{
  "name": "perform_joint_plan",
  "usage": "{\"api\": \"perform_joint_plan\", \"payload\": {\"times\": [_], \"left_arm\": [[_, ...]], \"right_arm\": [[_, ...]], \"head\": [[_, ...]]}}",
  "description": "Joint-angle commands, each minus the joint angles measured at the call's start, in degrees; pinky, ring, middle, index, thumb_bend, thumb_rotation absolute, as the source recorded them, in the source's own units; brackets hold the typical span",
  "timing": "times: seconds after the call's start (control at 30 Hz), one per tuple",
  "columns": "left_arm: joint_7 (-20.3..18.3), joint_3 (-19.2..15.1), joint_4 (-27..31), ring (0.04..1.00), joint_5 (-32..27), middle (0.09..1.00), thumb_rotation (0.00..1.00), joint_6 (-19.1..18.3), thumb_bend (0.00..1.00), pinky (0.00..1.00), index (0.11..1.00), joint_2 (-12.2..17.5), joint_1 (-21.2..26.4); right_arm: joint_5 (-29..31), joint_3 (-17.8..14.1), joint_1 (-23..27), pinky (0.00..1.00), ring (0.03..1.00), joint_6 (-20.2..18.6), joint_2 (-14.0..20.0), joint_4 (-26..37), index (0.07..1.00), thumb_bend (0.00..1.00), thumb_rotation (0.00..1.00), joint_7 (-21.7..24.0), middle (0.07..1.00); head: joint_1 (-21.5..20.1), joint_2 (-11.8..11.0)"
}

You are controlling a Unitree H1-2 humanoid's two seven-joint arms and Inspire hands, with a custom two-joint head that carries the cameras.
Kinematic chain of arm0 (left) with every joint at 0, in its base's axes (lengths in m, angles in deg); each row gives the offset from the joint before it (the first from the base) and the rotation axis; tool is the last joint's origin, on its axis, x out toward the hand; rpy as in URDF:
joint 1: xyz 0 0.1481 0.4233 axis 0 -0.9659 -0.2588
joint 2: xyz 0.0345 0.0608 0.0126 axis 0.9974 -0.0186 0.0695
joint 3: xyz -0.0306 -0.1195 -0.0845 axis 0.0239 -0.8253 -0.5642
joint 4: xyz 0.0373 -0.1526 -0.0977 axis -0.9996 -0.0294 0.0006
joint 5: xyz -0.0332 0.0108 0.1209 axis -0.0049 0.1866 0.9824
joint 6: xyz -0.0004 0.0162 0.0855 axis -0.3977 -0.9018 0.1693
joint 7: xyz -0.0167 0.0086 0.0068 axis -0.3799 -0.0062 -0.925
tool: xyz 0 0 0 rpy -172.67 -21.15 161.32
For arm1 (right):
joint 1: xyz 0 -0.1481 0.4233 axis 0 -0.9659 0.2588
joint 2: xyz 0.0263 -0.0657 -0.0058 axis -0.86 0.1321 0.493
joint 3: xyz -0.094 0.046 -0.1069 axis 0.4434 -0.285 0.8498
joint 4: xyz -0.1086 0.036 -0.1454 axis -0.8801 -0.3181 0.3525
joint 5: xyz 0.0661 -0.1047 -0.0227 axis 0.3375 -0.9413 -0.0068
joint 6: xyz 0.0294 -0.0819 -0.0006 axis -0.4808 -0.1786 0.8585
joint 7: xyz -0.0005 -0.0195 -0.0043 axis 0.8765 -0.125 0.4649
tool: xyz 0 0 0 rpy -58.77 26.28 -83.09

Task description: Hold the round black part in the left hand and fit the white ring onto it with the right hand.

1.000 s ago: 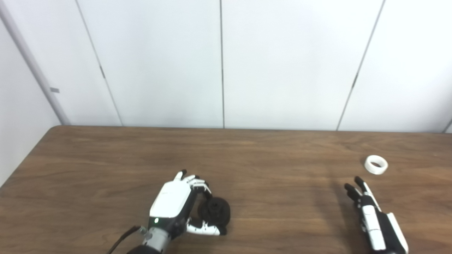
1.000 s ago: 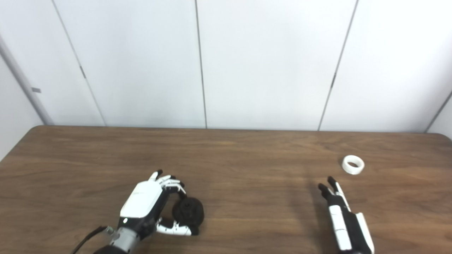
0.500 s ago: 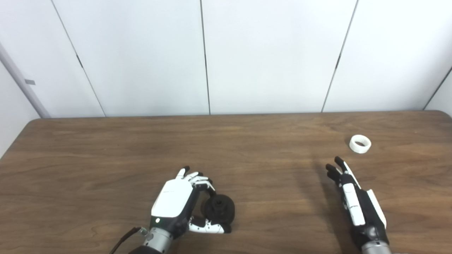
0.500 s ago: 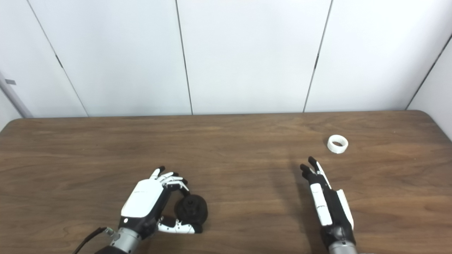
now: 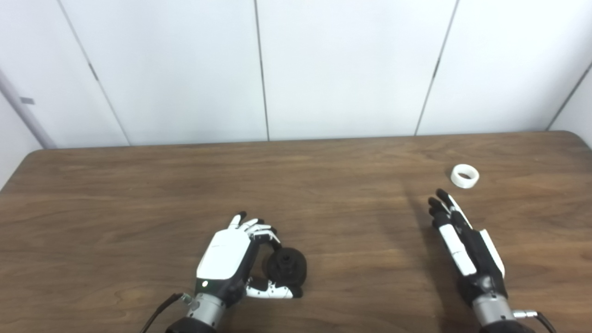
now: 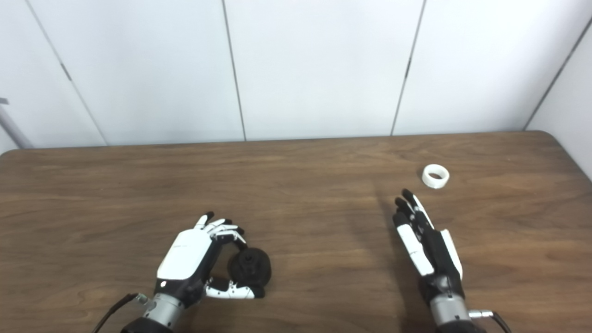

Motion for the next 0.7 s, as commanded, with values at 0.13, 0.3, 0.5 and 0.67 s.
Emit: {"api": "perform_joint_plan", "payload": {"times": [0.13,0.3,0.5,0.67], "left_arm": [[0.1,-1.6,-0.4,0.868,0.3,0.766,0.05,0.8,0.52,1.0,0.485,1.0,-0.1],[-0.1,-2.5,-0.9,0.869,-0.2,0.764,0.05,2.0,0.52,1.0,0.485,1.6,0.1],[-0.5,-3.3,-1.3,0.865,-0.6,0.76,0.05,2.8,0.52,1.0,0.485,2.2,0.1],[-0.2,-3.8,-2.1,0.863,-1.1,0.758,0.05,3.7,0.52,1.0,0.485,2.3,0.0]], "right_arm": [[-3.0,-1.5,4.6,0.88,0.908,0.0,1.4,2.8,0.889,0.55,0.71,-2.1,0.897],[-9.3,-1.8,7.6,0.83,0.875,-2.3,3.8,3.0,0.876,0.63,0.72,-3.6,0.878],[-14.3,-2.2,10.9,0.88,0.904,-4.3,8.4,1.9,0.906,0.58,0.7,-3.5,0.904],[-20.6,-2.1,13.9,0.88,0.89,-7.1,12.8,-0.4,0.849,0.62,0.56,-3.8,0.89]], "head": [[-2.3,0.0],[-5.0,-0.3],[-7.3,-0.5],[-8.9,-1.0]]}}
